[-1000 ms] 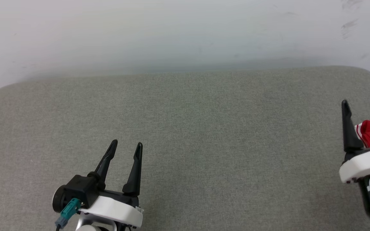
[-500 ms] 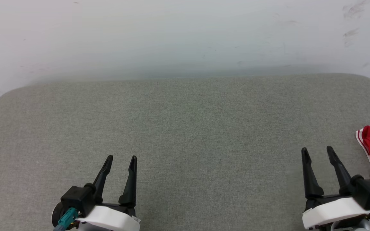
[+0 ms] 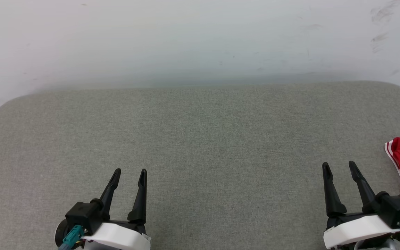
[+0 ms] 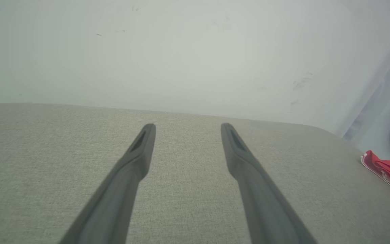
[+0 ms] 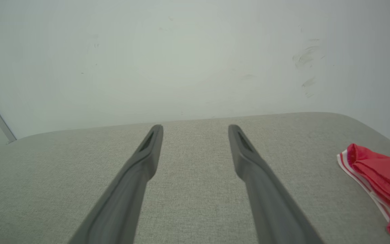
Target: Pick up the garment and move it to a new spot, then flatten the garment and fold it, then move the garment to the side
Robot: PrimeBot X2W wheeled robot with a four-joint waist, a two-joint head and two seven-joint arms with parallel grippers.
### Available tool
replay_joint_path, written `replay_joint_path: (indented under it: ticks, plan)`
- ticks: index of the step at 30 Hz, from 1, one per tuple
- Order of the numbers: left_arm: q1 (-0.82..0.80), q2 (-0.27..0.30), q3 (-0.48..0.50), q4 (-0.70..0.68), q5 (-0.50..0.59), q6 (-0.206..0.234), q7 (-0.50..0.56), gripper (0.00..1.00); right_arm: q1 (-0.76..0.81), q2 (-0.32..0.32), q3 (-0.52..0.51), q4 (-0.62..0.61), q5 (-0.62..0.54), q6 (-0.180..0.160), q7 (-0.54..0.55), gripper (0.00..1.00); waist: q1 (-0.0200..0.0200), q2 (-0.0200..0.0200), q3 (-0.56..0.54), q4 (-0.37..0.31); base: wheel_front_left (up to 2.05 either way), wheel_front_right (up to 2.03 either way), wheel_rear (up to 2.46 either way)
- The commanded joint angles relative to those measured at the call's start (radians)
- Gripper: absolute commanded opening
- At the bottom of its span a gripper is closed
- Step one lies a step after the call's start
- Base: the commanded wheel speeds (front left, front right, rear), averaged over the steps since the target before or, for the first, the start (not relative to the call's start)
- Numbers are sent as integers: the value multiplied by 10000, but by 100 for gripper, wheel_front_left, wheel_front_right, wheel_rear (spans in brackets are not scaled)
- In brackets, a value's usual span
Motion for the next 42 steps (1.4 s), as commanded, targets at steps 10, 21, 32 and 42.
replay_joint_path:
  ticks: [10,21,32,42]
  plan:
    - [134,-19,4,-169,243,-20,-19,100,-161,41,43,17,99,-10,-53,100,0,0,50,-15,0,0,0]
    - [162,-24,34,-117,252,-20,-19,100,-116,42,61,-33,170,-10,-55,100,0,0,62,-14,0,0,0]
    - [144,-25,-13,-42,153,-20,-19,100,-123,41,81,-48,185,-10,-56,100,0,0,76,15,0,0,0]
    - [192,46,12,284,-984,24,224,0,70,-4,42,379,1332,1,272,0,1,0,74,27,0,0,0]
